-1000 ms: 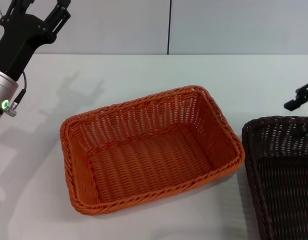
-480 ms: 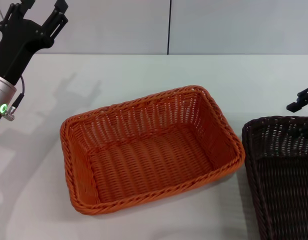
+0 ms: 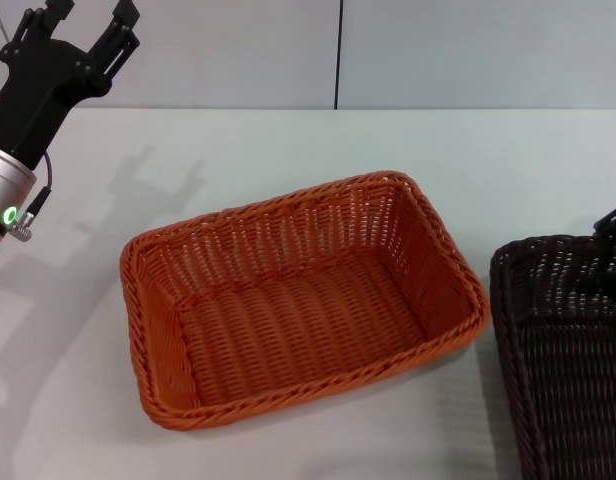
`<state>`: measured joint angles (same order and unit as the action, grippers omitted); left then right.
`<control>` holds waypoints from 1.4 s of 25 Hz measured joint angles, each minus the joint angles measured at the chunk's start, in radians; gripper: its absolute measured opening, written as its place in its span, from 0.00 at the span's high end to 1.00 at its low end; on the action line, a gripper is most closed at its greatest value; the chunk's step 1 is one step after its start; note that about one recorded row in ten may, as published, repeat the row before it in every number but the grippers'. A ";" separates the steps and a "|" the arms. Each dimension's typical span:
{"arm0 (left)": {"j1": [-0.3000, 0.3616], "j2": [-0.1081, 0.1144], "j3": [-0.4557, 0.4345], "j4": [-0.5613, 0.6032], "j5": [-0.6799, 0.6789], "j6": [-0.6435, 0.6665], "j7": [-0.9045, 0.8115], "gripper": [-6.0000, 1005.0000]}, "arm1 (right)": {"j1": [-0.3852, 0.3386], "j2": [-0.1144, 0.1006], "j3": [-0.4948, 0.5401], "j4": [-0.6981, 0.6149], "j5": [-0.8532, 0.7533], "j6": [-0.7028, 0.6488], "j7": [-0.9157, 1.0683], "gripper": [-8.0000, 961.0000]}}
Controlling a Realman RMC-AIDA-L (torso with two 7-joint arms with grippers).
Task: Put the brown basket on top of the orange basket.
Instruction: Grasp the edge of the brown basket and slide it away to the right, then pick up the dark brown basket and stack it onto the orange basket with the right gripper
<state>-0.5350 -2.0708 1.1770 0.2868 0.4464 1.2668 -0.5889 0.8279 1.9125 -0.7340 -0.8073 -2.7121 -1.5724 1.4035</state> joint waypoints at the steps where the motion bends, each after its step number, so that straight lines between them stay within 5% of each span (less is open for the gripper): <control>1: 0.000 0.000 0.000 0.000 0.000 0.000 0.000 0.17 | -0.008 0.001 -0.006 0.000 0.000 0.003 0.000 0.47; 6: 0.006 0.000 0.000 0.000 0.000 0.000 0.000 0.17 | -0.020 0.001 -0.007 -0.001 -0.002 0.011 0.004 0.49; 8: 0.008 0.000 0.000 0.000 0.000 0.000 0.000 0.17 | -0.021 0.001 -0.007 -0.002 -0.002 0.012 0.005 0.69; 22: 0.011 0.001 -0.005 -0.001 0.000 0.000 0.000 0.17 | -0.050 0.007 0.058 -0.053 0.008 -0.012 0.009 0.75; 35: 0.012 0.007 -0.074 -0.002 0.000 -0.006 0.009 0.17 | -0.144 0.008 0.147 -0.215 0.167 -0.185 0.011 0.76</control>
<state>-0.5233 -2.0640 1.1031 0.2852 0.4463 1.2607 -0.5803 0.6836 1.9209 -0.5873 -1.0221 -2.5451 -1.7572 1.4146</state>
